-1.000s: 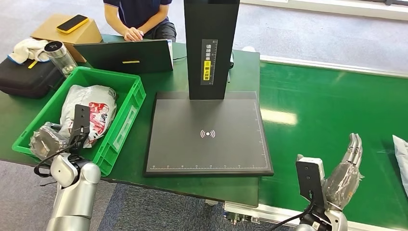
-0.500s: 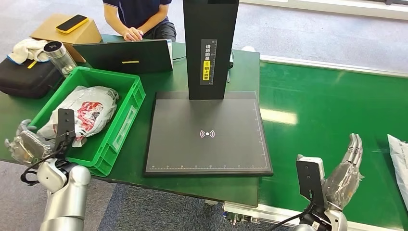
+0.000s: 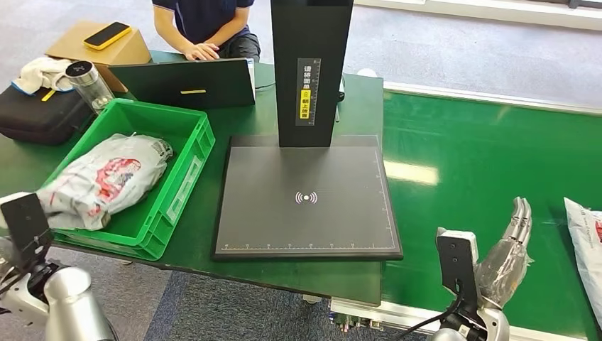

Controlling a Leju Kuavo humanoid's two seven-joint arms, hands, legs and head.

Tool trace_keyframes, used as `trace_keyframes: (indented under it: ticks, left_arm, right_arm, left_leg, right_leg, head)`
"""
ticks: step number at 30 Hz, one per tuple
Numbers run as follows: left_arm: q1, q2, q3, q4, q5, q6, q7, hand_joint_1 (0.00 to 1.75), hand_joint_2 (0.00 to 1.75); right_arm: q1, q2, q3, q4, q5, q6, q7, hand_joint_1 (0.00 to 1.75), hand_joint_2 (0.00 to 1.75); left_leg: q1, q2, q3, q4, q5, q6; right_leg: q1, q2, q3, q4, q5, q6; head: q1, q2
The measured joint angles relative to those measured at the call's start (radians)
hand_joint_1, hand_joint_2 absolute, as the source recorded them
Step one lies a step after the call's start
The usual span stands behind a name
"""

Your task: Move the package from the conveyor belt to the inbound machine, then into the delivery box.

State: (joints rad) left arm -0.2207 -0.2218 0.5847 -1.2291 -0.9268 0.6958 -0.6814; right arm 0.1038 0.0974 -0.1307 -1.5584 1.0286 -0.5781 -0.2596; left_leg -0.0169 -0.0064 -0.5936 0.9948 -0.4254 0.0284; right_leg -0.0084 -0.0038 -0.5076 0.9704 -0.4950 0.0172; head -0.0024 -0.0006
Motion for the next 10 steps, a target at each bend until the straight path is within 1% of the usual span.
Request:
trace_keyframes:
  ticks: [5,8,10]
  left_arm:
    - [0.038,-0.046,0.007,-0.135,0.095,0.0,-0.016,0.0,1.75]
    - [0.051,-0.053,0.004,-0.208,0.111,-0.001,-0.019,0.0,1.75]
    - [0.055,-0.054,0.003,-0.232,0.114,-0.001,-0.019,0.0,1.75]
  right_arm:
    - [-0.002,0.0,0.004,0.008,-0.011,-0.014,-0.017,0.0,1.75]
    - [-0.003,0.0,0.007,0.01,-0.018,-0.017,-0.024,0.0,1.75]
    - [-0.004,0.0,0.009,0.011,-0.019,-0.017,-0.026,0.0,1.75]
  left_leg:
    - [0.0,0.0,0.0,0.0,0.0,0.0]
    - [0.0,0.0,0.0,0.0,0.0,-0.001]
    - [0.0,0.0,0.0,0.0,-0.001,-0.001]
  right_leg:
    - [0.001,0.0,0.001,0.0,0.0,0.0]
    - [0.001,0.0,0.0,0.0,0.0,0.0]
    - [0.001,-0.001,0.0,0.0,-0.001,0.0]
  head:
    - [0.0,0.0]
    - [0.0,0.0]
    - [0.0,0.0]
